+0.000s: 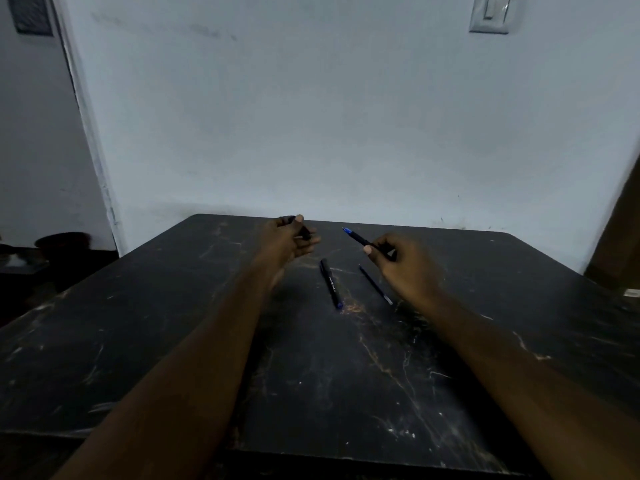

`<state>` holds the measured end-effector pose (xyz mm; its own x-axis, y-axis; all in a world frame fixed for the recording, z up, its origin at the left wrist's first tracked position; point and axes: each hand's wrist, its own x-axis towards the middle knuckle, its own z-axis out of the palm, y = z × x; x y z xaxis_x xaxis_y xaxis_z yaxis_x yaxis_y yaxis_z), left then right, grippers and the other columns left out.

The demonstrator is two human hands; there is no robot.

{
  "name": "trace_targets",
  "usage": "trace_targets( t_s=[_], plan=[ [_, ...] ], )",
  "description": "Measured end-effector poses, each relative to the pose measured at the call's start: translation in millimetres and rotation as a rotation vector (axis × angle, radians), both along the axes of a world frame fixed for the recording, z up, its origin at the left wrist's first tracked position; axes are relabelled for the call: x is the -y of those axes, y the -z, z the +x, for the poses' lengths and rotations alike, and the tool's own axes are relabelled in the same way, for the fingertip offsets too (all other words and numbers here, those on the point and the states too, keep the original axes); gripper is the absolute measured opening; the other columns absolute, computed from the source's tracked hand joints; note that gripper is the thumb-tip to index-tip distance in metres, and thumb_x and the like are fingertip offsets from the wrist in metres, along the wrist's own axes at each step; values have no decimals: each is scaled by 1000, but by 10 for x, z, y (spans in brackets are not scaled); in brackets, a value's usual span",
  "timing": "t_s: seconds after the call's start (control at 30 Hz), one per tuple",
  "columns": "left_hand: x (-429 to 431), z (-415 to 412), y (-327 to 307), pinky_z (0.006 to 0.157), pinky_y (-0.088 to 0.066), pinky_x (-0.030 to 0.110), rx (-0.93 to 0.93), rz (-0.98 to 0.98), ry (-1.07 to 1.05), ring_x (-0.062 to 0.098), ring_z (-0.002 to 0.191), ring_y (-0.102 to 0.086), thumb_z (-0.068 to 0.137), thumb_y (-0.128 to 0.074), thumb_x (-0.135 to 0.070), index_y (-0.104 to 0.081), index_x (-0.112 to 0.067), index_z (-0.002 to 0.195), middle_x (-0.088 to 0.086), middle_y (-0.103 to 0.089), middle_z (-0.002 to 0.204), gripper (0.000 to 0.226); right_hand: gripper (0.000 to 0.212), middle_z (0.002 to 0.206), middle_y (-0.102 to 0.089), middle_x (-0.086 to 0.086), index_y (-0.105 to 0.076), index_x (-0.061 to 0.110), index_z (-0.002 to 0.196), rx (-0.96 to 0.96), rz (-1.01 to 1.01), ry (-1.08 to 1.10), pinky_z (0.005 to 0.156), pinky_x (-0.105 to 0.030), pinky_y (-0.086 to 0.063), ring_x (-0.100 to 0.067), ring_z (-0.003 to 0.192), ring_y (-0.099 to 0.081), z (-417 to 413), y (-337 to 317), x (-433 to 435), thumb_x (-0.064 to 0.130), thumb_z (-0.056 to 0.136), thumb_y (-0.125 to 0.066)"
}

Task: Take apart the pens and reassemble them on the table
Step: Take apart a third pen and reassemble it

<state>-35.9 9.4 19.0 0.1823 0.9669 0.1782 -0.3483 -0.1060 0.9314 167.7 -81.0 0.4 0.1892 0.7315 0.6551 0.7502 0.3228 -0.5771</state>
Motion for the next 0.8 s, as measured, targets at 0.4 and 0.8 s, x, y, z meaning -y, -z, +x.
trace_targets(
  t_s=[0.4, 0.8],
  plan=[
    [90, 84, -19, 65, -58, 28, 171, 34, 159, 23, 90, -73, 99, -48, -30, -61, -6, 87, 11, -75, 97, 30, 12, 74, -61, 11, -71, 19, 86, 26, 56, -54, 57, -18, -35, 2, 66, -53, -9, 71, -100, 31, 87, -69],
    [172, 198, -11, 62, -57, 26, 70, 80, 200, 20, 82, -74, 98, -52, -29, -58, -9, 90, 9, -76, 92, 22, 12, 76, -64, 11, -71, 23, 86, 18, 71, -82, 62, -30, -45, -6, 72, -58, 17, 98, -152, 35, 85, -68]
  ],
)
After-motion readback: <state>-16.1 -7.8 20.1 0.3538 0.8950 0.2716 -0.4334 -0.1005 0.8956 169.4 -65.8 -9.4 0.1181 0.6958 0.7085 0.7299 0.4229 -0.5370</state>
